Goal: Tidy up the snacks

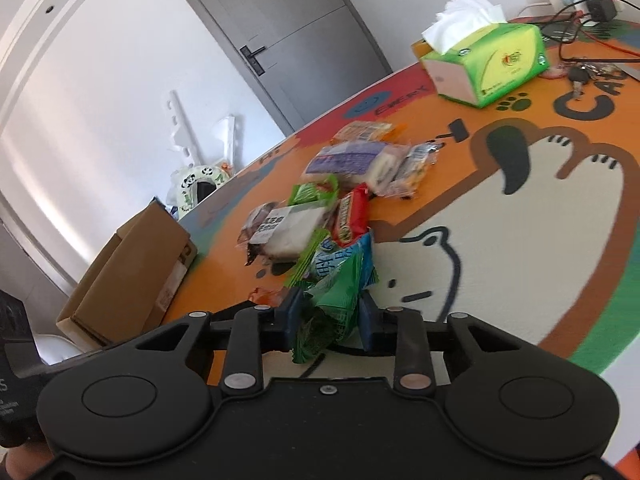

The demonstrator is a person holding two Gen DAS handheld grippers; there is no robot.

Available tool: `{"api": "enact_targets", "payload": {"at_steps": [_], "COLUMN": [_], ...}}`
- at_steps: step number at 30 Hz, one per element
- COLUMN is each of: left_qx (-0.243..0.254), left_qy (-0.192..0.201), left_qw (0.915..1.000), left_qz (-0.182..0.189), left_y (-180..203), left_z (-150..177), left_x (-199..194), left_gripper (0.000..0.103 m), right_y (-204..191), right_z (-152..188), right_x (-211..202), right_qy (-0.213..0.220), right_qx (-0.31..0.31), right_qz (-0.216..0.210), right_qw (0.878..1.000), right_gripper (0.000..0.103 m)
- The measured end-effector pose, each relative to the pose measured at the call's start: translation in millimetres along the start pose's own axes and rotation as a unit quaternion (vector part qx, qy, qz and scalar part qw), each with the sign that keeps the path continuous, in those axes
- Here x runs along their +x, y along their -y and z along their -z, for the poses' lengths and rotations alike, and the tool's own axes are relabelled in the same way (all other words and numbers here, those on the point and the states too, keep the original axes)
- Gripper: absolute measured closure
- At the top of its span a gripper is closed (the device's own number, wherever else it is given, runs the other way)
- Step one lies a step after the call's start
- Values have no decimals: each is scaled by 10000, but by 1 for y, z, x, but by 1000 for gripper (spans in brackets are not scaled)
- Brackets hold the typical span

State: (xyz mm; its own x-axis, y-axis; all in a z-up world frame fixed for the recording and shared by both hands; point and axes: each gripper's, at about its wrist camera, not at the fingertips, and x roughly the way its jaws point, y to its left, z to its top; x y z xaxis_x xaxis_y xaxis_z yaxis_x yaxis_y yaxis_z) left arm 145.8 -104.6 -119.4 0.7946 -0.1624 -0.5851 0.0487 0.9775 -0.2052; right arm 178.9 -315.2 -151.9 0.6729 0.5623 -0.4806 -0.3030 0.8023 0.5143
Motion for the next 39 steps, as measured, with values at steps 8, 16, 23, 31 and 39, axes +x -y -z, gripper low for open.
{"api": "enact_targets", "payload": {"at_steps": [8,16,23,31,39], "left_qx": [233,31,-47,-111,-99], "left_qy": [18,72,327,685,991], "left_qw": [9996,9999,9994,9973,9942], "left_qz": [-156,-66,-90,-249,-417], "left_y": [5,-8,-15,-28,-40], "left_z": [6,2,-8,-24,-38], "left_x": [7,-1,-20,-44,-65], "left_gripper": [63,84,84,84,98], "right_y": [1,-9,-21,-43,-69], "right_z": [0,-2,-6,-16,-22], "right_x": [0,-1,-1,-2,2], "right_qy": [17,60,139,317,418], "right_qx": [9,-88,-165,-306,-485], "right_qz": [-7,-81,-176,-314,-492], "right_qw": [10000,9999,9996,9985,9967], "right_gripper": [73,73,73,73,73]}}
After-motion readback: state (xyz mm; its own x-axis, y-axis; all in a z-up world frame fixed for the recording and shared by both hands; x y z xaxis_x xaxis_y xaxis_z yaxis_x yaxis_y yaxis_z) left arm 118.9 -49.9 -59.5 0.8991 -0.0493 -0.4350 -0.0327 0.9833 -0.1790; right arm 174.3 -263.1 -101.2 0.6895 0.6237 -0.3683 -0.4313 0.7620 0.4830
